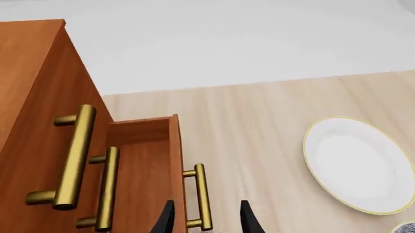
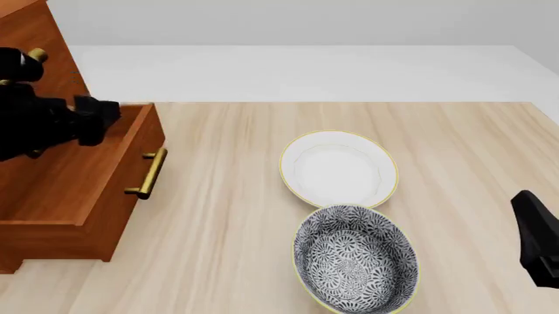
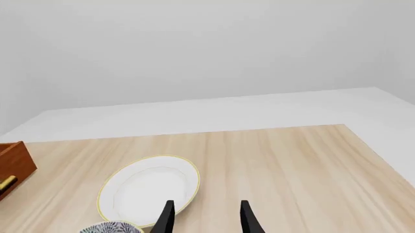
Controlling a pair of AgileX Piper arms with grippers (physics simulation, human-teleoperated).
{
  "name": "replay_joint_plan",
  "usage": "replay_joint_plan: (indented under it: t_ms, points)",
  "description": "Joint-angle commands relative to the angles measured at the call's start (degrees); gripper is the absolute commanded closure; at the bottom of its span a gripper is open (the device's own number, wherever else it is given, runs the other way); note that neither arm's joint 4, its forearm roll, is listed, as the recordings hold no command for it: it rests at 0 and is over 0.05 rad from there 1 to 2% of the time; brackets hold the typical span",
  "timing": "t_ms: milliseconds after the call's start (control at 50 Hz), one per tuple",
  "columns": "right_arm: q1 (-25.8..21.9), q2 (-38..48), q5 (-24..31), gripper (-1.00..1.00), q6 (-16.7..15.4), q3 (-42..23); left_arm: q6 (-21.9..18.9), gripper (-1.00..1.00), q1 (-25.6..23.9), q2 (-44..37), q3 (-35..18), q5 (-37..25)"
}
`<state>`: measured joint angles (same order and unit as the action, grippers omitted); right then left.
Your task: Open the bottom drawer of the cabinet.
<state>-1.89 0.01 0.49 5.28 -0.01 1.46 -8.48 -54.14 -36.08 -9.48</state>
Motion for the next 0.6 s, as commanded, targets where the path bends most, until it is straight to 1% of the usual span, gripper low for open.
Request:
replay_joint_plan:
  t_ms: [20,60,340,480,500,540,580,600]
  points:
    - [0.07,0.02,0.09,-1.0,0.04,-0.04,0.96,-1.0,3.05,-3.71,1.07,2.47]
    - [0.05,0.02,0.09,-1.0,0.04,-0.05,1.89,-1.0,3.1,-4.53,1.2,2.89]
    - [-0.21,0.0,0.12,-1.0,-0.16,0.01,1.89,-1.0,5.69,-9.14,3.18,7.4]
    - [-0.33,0.0,0.25,-1.0,-0.26,0.01,2.34,-1.0,7.07,-13.09,4.04,10.78]
    - [-0.31,0.0,0.27,-1.0,-0.27,0.01,1.82,-1.0,7.43,-14.01,4.19,11.63]
    - [-0.34,0.0,0.26,-1.0,-0.27,0.01,3.33,-1.0,7.08,-15.57,4.51,12.47]
    - [-0.34,0.0,0.29,-1.0,-0.25,0.0,2.7,-1.0,7.62,-16.67,4.91,13.97]
    - [-0.31,0.0,0.32,-1.0,-0.24,0.01,3.12,-1.0,7.49,-17.31,4.94,14.26]
